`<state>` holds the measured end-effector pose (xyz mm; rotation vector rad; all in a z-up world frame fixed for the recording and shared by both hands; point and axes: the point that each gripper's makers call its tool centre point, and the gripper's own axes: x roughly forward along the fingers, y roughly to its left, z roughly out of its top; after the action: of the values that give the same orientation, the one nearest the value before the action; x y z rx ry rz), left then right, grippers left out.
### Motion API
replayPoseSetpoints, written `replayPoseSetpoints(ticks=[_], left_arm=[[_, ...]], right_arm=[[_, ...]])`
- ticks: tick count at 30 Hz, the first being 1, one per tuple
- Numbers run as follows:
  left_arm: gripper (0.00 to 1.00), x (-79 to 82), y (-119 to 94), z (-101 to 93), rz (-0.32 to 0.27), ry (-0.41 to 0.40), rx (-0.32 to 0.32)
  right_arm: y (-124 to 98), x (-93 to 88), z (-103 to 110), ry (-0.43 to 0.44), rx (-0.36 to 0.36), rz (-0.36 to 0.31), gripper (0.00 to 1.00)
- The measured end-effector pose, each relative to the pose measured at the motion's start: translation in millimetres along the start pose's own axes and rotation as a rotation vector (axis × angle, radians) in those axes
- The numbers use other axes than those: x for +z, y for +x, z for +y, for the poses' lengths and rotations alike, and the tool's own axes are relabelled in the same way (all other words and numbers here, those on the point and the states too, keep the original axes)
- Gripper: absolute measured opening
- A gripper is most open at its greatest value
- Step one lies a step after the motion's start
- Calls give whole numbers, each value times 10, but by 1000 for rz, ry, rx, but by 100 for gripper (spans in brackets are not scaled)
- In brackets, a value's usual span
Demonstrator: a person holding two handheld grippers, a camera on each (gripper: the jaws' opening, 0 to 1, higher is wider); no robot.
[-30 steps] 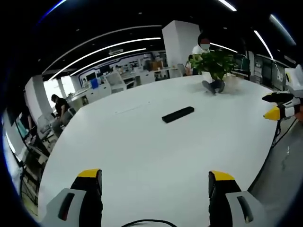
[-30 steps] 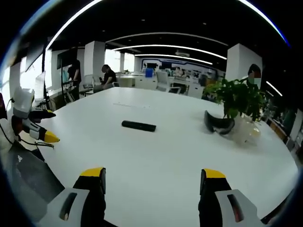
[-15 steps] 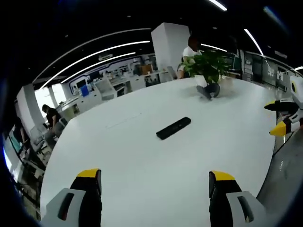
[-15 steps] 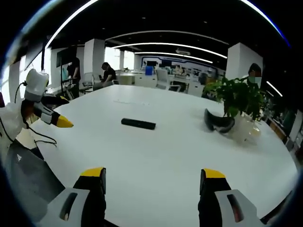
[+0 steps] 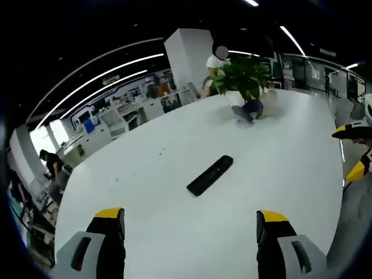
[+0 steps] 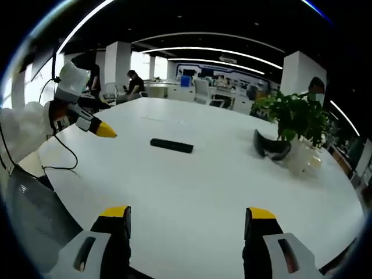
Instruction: Press the specified remote control buttons in sequence, fully releasing each button before pressing the next.
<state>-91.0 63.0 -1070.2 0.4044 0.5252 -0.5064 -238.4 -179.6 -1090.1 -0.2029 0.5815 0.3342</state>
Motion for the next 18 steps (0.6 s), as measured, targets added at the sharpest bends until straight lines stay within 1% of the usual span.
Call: replayPoseSetpoints(ticks=[8, 14, 18], left_arm=[[97, 184, 356, -18, 16, 61, -51], [97, 301, 559, -61, 29, 127, -89], [95, 368, 720, -133, 38, 164, -138]], right_arm=[[1, -11, -13, 5, -3, 5, 78], [0, -16, -20, 14, -3, 8, 78], [10, -32, -11, 8, -2, 19, 77]])
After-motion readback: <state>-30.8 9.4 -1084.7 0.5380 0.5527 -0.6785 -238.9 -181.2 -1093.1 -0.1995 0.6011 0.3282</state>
